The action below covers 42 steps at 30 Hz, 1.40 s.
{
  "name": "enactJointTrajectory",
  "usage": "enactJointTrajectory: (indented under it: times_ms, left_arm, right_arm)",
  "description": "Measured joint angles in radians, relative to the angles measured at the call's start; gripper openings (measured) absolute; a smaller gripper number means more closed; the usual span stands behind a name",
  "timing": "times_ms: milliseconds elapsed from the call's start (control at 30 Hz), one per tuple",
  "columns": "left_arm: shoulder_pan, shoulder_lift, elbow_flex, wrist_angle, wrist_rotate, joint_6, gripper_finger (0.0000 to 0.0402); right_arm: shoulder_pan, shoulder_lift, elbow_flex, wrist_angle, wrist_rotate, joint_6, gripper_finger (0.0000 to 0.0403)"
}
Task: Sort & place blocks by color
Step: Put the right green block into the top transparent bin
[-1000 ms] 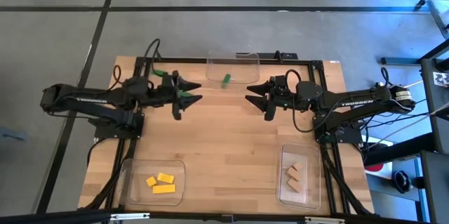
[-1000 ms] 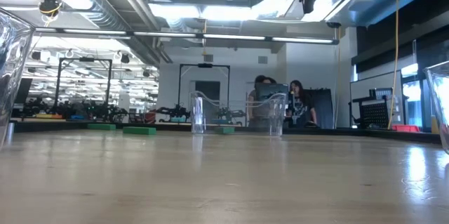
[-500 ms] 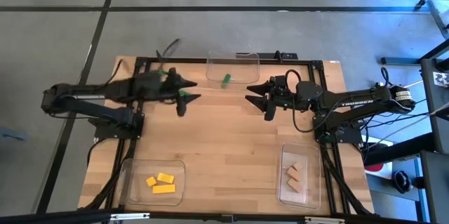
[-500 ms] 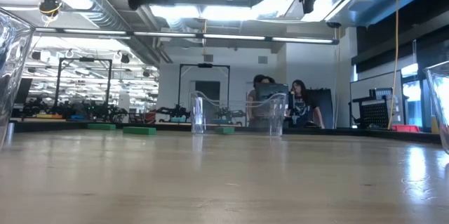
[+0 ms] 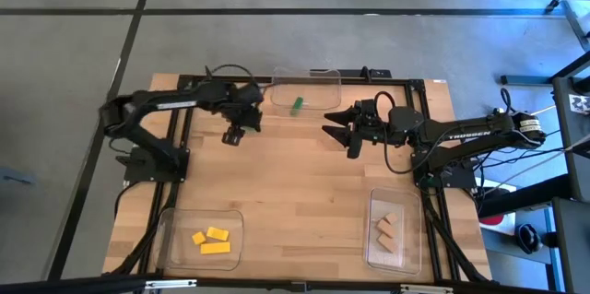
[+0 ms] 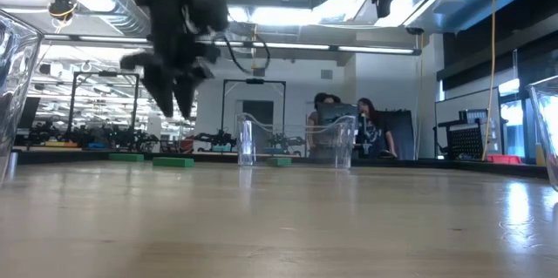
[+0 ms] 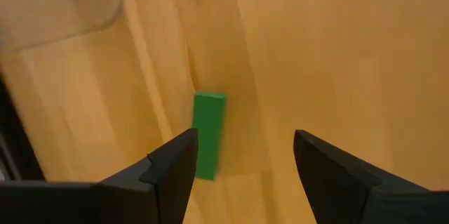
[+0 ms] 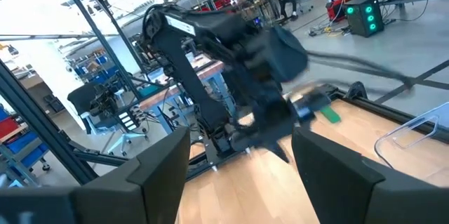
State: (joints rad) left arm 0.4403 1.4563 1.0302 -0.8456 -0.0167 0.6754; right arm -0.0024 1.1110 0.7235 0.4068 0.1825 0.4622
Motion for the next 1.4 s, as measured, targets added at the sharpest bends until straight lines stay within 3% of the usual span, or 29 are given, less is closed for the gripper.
enactJointTrajectory:
  times_ms: [200, 400, 600, 833, 967, 1133, 1400]
  left_arm:
    - [0.029, 0.159, 0.0, 0.06, -0.077, 0.123, 0.0225]
    - [0.09, 0.265, 0.0, 0.065, -0.076, 0.147, 0.0225]
    - [0.119, 0.322, 0.0, 0.143, -0.122, 0.147, 0.0225]
    - [0.116, 0.336, 0.003, 0.134, -0.099, 0.15, 0.022]
    - [0.114, 0.336, 0.003, 0.111, -0.092, 0.128, 0.0184]
    - [0.113, 0.33, 0.001, 0.085, -0.064, 0.037, 0.0088]
    - [0.113, 0.214, -0.003, 0.068, 0.034, -0.201, 0.0084]
  right_arm:
    - [0.0, 0.0, 0.0, -0.002, 0.0, 0.007, 0.0252]
    - [0.0, 0.0, 0.0, -0.005, 0.0, 0.008, 0.0252]
    - [0.0, 0.0, 0.0, -0.022, 0.0, 0.048, 0.0252]
    - [0.0, 0.0, 0.0, -0.031, 0.0, 0.061, 0.0252]
    - [0.0, 0.0, 0.0, -0.031, 0.0, 0.061, 0.0252]
    - [0.0, 0.0, 0.0, -0.031, 0.0, 0.061, 0.0252]
    - [0.0, 0.0, 0.0, -0.035, 0.0, 0.055, 0.0252]
